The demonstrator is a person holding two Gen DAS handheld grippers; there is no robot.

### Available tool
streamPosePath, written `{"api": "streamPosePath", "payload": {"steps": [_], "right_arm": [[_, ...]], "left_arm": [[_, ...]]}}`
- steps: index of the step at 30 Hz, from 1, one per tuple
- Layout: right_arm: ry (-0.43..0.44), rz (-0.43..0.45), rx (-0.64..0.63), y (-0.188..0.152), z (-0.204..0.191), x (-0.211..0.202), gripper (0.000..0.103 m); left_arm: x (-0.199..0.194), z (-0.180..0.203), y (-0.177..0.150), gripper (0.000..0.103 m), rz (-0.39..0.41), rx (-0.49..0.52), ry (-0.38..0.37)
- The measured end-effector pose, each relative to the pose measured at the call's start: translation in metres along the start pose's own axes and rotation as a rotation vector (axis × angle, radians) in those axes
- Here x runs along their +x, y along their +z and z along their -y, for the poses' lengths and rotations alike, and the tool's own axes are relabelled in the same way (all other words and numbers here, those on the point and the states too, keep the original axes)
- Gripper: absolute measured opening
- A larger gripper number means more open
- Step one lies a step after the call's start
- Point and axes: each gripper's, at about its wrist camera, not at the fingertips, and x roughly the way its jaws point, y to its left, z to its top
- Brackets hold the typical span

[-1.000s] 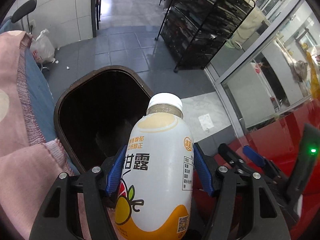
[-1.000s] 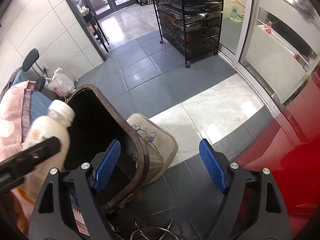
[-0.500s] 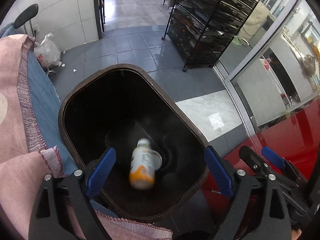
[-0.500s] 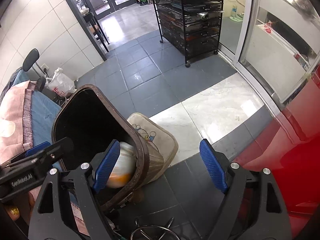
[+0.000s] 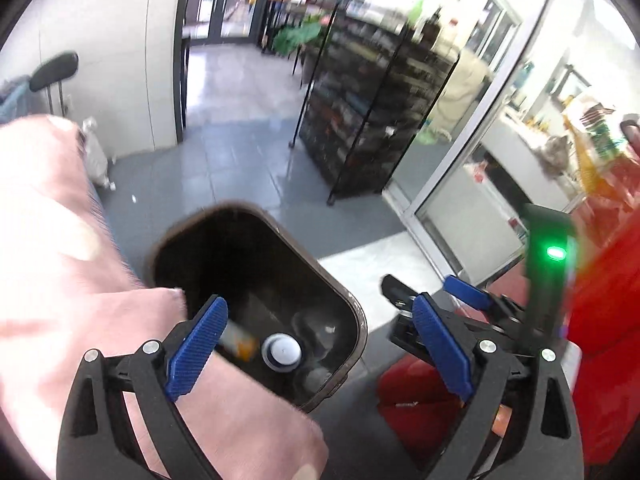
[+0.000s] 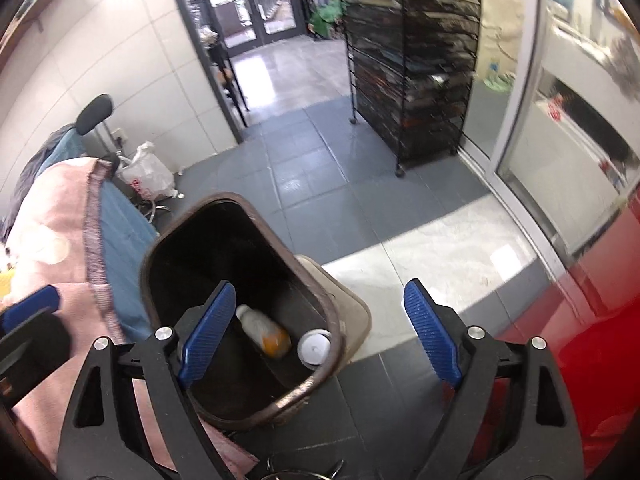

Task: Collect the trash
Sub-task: 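Move the left tool back to the table over the clear snack wrapper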

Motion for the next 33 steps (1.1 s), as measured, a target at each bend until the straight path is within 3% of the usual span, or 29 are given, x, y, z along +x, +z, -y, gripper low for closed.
{"api": "streamPosePath", "payload": {"steps": [8, 15, 28, 33], "right_arm": [[0.087, 0.048, -0.113, 0.001, -0.053, -0.026, 0.085], [0.192, 0.070, -0.248, -0.008, -0.109, -0.046, 0.086], [0.370, 0.064, -0.490, -0.044, -0.214, -0.079, 0.086], [0.428, 0.062, -0.583, -0.062, -0.249, -0.094, 0.086]], "left_arm": [[-0.080, -0.013, -0.014, 0.097, 0.186, 0.032, 0.058], [-0.124, -0.048, -0.035, 0.097, 0.276, -0.017, 0.189], [-0.186, -0.134, -0.095, 0.097, 0.322, -0.220, 0.379], [-0.209, -0.179, -0.121, 0.097, 0.301, -0.286, 0.492]]}}
